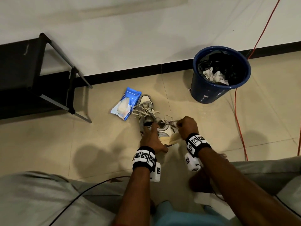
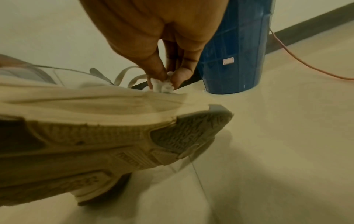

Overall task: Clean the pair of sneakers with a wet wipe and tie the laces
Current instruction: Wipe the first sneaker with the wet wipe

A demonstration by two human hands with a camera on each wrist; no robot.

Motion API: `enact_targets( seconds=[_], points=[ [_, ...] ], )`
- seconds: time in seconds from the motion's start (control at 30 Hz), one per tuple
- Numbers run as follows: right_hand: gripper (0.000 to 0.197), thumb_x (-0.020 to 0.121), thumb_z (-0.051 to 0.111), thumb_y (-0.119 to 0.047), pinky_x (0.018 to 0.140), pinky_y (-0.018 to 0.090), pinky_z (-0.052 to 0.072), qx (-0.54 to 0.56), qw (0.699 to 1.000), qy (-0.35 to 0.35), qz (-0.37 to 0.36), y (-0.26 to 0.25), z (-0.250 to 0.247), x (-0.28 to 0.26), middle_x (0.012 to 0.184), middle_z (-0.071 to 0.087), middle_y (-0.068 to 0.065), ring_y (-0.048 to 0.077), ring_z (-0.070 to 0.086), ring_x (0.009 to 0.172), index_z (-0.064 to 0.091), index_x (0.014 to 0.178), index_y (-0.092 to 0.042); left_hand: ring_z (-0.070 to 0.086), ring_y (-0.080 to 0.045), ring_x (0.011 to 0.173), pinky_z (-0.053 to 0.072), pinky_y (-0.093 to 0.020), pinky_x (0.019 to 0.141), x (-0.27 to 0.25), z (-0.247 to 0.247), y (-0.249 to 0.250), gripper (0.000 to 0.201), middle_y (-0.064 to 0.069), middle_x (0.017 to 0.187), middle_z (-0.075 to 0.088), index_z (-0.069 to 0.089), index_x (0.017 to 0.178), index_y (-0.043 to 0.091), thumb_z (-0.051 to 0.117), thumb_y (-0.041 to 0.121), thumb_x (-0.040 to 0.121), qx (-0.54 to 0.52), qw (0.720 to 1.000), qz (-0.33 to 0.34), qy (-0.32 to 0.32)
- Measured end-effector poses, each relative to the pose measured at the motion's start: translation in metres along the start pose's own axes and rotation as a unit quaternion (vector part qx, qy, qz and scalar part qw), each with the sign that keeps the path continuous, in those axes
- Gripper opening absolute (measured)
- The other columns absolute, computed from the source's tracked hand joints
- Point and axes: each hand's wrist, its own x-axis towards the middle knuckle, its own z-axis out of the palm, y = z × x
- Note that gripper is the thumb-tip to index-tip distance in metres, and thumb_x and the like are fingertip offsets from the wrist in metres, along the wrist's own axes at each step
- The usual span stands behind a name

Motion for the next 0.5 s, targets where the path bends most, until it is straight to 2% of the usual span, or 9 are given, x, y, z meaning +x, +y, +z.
enact_targets(
  seconds=[0.07, 0.17, 0.23, 0.3, 0.37, 0.43, 0.5],
  points=[
    [0.017, 0.081, 0.066, -0.01, 0.083, 0.031, 0.05, 0.016, 1.0, 0.01, -0.014, -0.007, 0.001, -0.004, 0.098, 0.072, 0.015, 0.032, 0.065, 0.094, 0.077, 0.094, -0.009, 0.051, -0.04, 0.121, 0.053, -0.042, 0.089, -0.001, 0.0, 0.002, 0.117, -0.015, 0.147, 0.022, 0.022, 0.137, 0.03, 0.092, 0.037, 0.043, 0.013, 1.0, 0.007, 0.007],
    [0.012, 0.08, 0.072, -0.01, 0.078, 0.018, 0.043, 0.116, 0.992, 0.022, -0.031, -0.016, 0.014, -0.023, 0.093, 0.074, 0.008, 0.021, 0.067, 0.09, 0.078, 0.09, -0.012, 0.055, -0.04, 0.114, 0.053, -0.039, 0.081, -0.001, 0.002, 0.001, 0.112, -0.013, 0.144, 0.023, 0.025, 0.134, 0.027, 0.092, 0.033, 0.044, 0.007, 1.0, 0.013, 0.012],
    [0.009, 0.082, 0.071, -0.016, 0.073, 0.022, 0.044, 0.093, 0.994, 0.019, -0.054, -0.007, 0.014, -0.026, 0.089, 0.073, 0.01, 0.024, 0.067, 0.085, 0.078, 0.087, -0.013, 0.054, -0.041, 0.114, 0.052, -0.038, 0.08, -0.002, 0.004, 0.0, 0.115, -0.014, 0.143, 0.023, 0.023, 0.137, 0.026, 0.091, 0.034, 0.045, 0.013, 1.0, 0.02, 0.015],
    [0.018, 0.087, 0.066, -0.023, 0.067, 0.027, 0.041, 0.009, 0.998, 0.023, -0.063, 0.014, 0.001, -0.018, 0.086, 0.068, 0.017, 0.033, 0.063, 0.081, 0.076, 0.085, -0.009, 0.052, -0.042, 0.116, 0.051, -0.039, 0.081, -0.004, 0.006, 0.002, 0.119, -0.015, 0.144, 0.021, 0.021, 0.14, 0.025, 0.091, 0.038, 0.045, 0.033, 0.999, 0.026, 0.014],
    [0.016, 0.085, 0.065, -0.016, 0.07, 0.029, 0.042, -0.028, 0.999, 0.022, -0.032, 0.032, -0.012, -0.009, 0.091, 0.065, 0.02, 0.036, 0.062, 0.086, 0.075, 0.09, -0.005, 0.051, -0.041, 0.117, 0.052, -0.039, 0.081, -0.004, 0.003, 0.006, 0.119, -0.015, 0.143, 0.022, 0.023, 0.14, 0.024, 0.091, 0.04, 0.044, 0.031, 0.999, 0.031, 0.022],
    [0.014, 0.08, 0.07, -0.008, 0.075, 0.024, 0.044, 0.039, 0.998, 0.046, -0.018, 0.032, -0.01, -0.014, 0.094, 0.07, 0.016, 0.032, 0.066, 0.09, 0.076, 0.093, -0.007, 0.051, -0.04, 0.117, 0.054, -0.04, 0.083, -0.002, -0.003, 0.011, 0.115, -0.014, 0.143, 0.023, 0.025, 0.138, 0.026, 0.09, 0.04, 0.044, 0.025, 0.999, 0.023, 0.02],
    [0.014, 0.077, 0.075, -0.006, 0.078, 0.023, 0.049, 0.156, 0.985, 0.059, -0.046, 0.009, 0.002, -0.031, 0.092, 0.074, 0.01, 0.022, 0.068, 0.085, 0.077, 0.09, -0.01, 0.053, -0.039, 0.116, 0.054, -0.042, 0.086, 0.001, -0.007, 0.012, 0.114, -0.013, 0.144, 0.024, 0.025, 0.138, 0.027, 0.09, 0.038, 0.045, 0.012, 1.0, 0.012, 0.018]
  ],
)
